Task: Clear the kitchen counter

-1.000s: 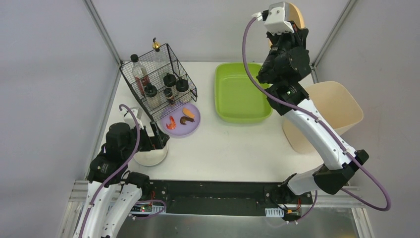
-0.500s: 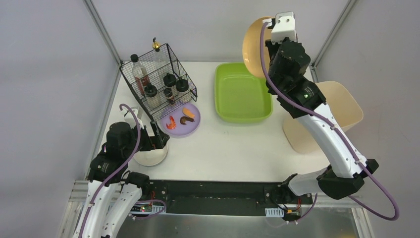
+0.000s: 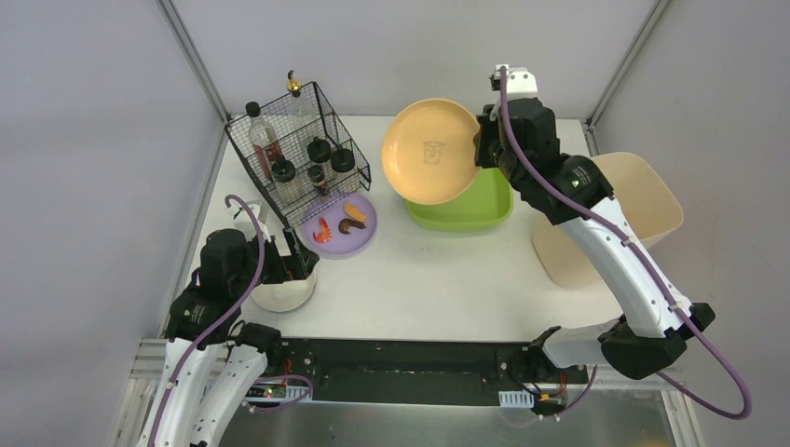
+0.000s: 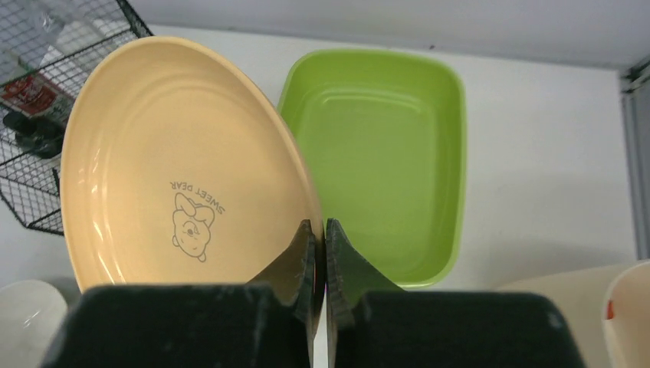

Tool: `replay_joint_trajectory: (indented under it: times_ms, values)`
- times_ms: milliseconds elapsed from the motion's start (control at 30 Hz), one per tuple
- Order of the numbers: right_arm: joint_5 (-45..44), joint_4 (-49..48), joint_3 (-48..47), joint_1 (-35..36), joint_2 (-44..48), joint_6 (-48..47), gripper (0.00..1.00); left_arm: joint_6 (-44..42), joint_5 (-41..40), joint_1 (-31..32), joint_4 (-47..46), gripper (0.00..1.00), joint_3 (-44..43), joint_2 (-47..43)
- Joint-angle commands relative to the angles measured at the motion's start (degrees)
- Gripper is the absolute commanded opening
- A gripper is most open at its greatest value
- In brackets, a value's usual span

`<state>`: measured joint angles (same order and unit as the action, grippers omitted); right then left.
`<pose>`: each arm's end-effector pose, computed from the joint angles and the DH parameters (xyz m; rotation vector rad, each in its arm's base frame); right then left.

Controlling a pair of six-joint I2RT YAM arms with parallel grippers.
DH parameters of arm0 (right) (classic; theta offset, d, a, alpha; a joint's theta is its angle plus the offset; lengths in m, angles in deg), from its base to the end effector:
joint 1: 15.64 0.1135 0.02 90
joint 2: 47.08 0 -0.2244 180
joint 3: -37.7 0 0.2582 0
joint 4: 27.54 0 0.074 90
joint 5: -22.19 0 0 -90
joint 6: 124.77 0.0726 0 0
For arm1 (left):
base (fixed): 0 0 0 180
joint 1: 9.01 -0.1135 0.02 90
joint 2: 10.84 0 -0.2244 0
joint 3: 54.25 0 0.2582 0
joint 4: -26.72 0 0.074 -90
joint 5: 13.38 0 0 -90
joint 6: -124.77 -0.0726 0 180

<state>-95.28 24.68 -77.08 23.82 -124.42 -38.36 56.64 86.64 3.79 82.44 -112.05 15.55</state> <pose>0.2604 0.1709 0.4541 -0.3390 1.7669 0.0083 0.1649 -0.0504 0.2879 -0.0460 2.0322 -0.5602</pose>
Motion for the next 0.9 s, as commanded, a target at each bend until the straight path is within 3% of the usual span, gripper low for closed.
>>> replay_joint_trajectory:
  times_ms: [0,267,567,867]
  values:
    - [6.25,-4.01,4.39,-0.25,2.48,8.40,0.00,-0.19,-0.25,0.34,-2.02,1.00,0.20,0.56]
    - [7.97,-10.62,12.04,-6.71,-1.59,20.42,0.00,-0.24,-0.27,0.36,-2.01,1.00,0.19,0.96]
    - [3.81,-19.35,18.40,-12.09,-8.79,36.45,0.00,-0.25,0.19,0.37,-2.02,1.00,0.14,1.95]
    - [-3.77,-22.83,15.97,-14.53,-18.63,45.44,0.00,-0.30,-0.08,0.33,-1.94,1.00,0.18,1.93]
